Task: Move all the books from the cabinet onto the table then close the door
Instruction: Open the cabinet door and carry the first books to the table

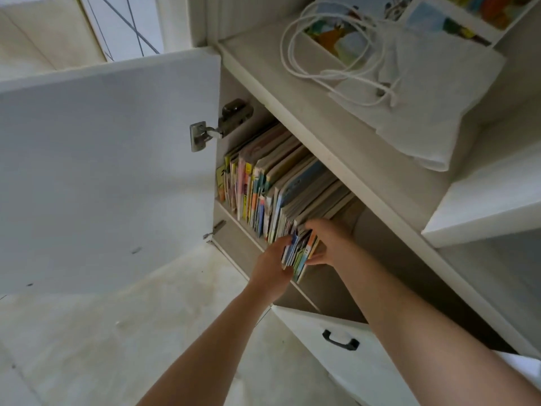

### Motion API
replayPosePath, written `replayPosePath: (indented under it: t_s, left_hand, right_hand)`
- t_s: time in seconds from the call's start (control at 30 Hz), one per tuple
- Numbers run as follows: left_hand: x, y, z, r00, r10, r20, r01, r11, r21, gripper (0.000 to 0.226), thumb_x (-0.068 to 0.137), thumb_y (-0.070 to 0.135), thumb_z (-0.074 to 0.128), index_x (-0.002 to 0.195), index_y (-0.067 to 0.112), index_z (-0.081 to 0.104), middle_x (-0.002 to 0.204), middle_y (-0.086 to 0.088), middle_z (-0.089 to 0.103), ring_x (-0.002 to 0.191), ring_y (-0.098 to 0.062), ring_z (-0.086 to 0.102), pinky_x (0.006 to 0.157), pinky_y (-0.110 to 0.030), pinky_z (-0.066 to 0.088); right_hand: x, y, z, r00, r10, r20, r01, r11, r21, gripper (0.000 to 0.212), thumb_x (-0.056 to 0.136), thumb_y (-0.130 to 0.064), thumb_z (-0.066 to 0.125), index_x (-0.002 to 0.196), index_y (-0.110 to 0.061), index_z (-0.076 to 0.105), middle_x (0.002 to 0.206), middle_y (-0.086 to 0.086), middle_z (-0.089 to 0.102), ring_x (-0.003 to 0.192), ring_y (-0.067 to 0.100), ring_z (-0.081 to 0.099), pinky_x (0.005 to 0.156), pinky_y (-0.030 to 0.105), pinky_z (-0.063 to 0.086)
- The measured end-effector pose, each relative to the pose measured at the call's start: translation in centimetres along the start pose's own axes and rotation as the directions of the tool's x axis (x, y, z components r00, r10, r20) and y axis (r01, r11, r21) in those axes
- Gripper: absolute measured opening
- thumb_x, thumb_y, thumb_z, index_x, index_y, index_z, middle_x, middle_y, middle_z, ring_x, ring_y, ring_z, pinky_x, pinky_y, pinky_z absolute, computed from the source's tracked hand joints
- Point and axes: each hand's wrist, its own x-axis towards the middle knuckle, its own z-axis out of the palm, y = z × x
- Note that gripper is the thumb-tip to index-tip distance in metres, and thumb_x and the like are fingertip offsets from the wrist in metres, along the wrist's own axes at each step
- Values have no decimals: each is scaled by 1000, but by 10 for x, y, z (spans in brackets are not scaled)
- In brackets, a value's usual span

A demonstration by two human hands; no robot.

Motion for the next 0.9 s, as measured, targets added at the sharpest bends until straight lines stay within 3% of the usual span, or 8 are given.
replayPosePath:
  t_s: [0.17,0.23,0.33,0.43,0.5,0.6,0.73,0.9]
  left_hand:
    - [8,-10,1,1000,8,24,-3,984,-179,67,77,-20,51,128,23,51,135,-2,54,131,-17,47,110,-34,40]
    - [9,-13,3,997,23,70,-8,977,-213,64,78,-21,52,121,26,48,133,-1,52,129,-17,48,102,-29,45]
    - [8,-17,15,996,67,58,-57,985,-165,56,80,-12,59,121,25,45,128,-1,55,123,-17,53,94,-30,52]
    - [8,-22,33,996,84,-9,-85,991,-108,61,83,-2,65,130,30,40,127,1,58,118,-13,56,79,-11,44]
    - [12,-29,46,995,88,-46,-91,993,-75,67,83,5,68,136,34,37,128,4,58,117,-11,56,73,-6,38]
    - [21,-37,60,988,131,-87,-131,991,3,65,84,22,71,137,34,36,129,6,57,116,-10,56,82,-10,41]
    - [39,-40,76,957,260,-130,-256,966,46,64,80,32,74,133,35,38,132,5,54,117,-13,56,96,-28,49]
    - [44,-43,84,916,297,-269,-292,955,57,52,78,35,75,122,29,48,117,2,65,103,-13,64,85,-26,53]
  right_hand:
    - [8,4,6,1000,3,-23,-2,999,40,62,74,-22,65,132,-8,47,128,17,57,108,37,61,60,41,56]
    - [4,6,5,999,22,-40,-21,999,25,50,75,-14,67,121,-6,50,117,18,61,103,35,62,70,44,57]
    - [1,13,-4,994,61,-86,-59,998,20,32,80,-11,66,108,-6,53,104,19,65,91,33,65,62,38,54]
    - [3,20,-10,991,33,-132,-26,998,54,23,84,-11,65,98,-11,46,105,20,63,94,36,65,79,46,56]
    - [7,23,-13,987,-3,-164,8,999,32,32,83,-10,66,101,-14,41,103,21,64,88,34,67,82,47,57]
    - [9,27,-18,982,7,-191,-4,1000,18,42,82,-11,69,111,-15,38,107,20,63,89,32,68,80,44,58]
    - [10,34,-21,981,-34,-190,34,999,0,67,81,-12,71,131,-26,29,110,18,61,84,32,68,77,48,56]
    - [8,31,-15,976,-47,-211,51,999,16,72,77,-16,75,132,-22,30,115,19,59,91,33,66,90,58,50]
